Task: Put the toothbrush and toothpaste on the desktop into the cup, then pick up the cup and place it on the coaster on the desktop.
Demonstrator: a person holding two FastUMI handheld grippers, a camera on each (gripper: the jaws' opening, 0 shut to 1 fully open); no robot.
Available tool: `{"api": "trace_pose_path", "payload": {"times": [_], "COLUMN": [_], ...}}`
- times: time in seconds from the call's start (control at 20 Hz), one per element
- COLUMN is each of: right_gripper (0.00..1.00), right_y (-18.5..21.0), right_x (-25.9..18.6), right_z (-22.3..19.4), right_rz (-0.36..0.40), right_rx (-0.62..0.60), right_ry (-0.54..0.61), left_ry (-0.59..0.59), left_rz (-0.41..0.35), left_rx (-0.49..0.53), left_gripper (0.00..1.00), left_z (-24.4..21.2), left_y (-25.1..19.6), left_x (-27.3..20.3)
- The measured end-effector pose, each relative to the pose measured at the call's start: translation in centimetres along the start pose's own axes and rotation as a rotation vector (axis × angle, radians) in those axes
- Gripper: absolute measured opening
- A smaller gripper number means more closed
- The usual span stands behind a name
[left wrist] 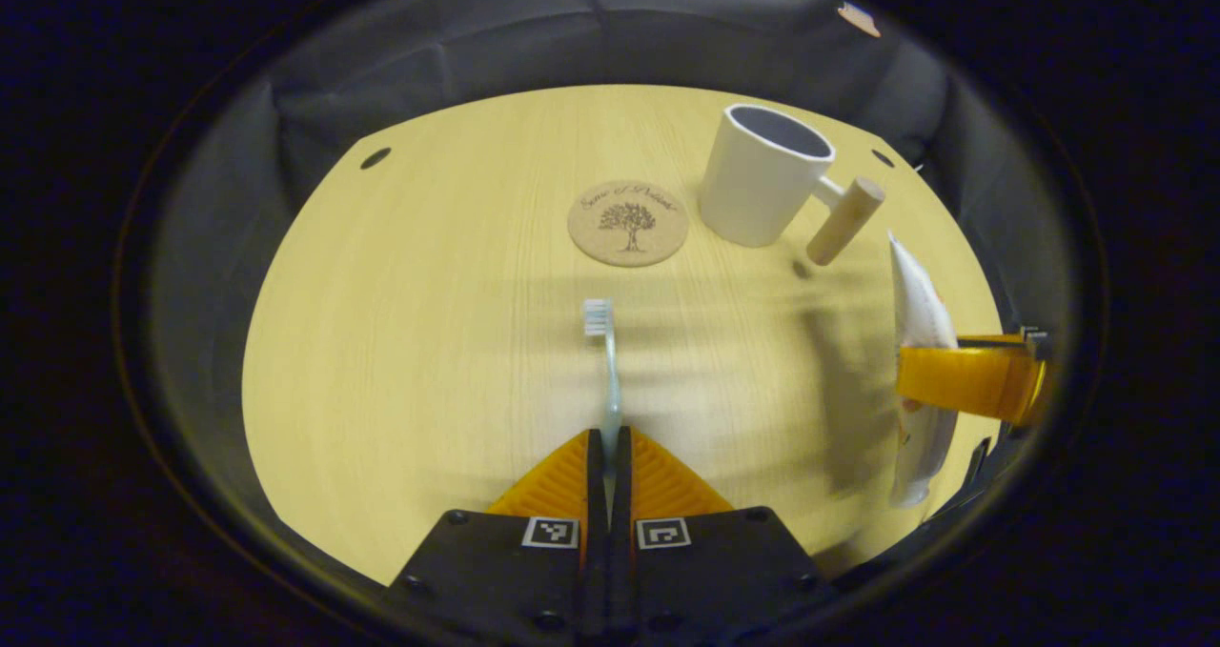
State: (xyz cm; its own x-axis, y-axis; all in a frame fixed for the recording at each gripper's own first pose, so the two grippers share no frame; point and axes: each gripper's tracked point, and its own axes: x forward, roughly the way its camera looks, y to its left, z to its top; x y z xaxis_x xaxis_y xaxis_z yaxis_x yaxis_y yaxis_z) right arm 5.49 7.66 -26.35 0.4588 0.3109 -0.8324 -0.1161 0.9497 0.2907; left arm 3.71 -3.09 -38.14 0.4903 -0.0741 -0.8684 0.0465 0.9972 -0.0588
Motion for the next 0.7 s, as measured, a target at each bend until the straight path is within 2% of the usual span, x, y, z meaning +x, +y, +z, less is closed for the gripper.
{"api": "trace_pose_path", "payload": {"times": [0.3,0.7], "right_gripper": [0.1,0.1], "right_y": [0.5,-0.4], "right_x": [-4.0,-4.9], "right_z": [7.3,14.5], "right_rz": [0.063,0.084], "right_rx": [0.076,0.14], "right_ry": [-0.173,-0.324], "left_ry": [-0.148,-0.223], "left_rz": [-0.019,-0.032], "left_rx": [0.021,0.009], "left_gripper": [0.08,0.08], "left_z": [4.3,7.2], "left_y": [-0.8,-1.3], "left_x": [-3.0,-5.7]}}
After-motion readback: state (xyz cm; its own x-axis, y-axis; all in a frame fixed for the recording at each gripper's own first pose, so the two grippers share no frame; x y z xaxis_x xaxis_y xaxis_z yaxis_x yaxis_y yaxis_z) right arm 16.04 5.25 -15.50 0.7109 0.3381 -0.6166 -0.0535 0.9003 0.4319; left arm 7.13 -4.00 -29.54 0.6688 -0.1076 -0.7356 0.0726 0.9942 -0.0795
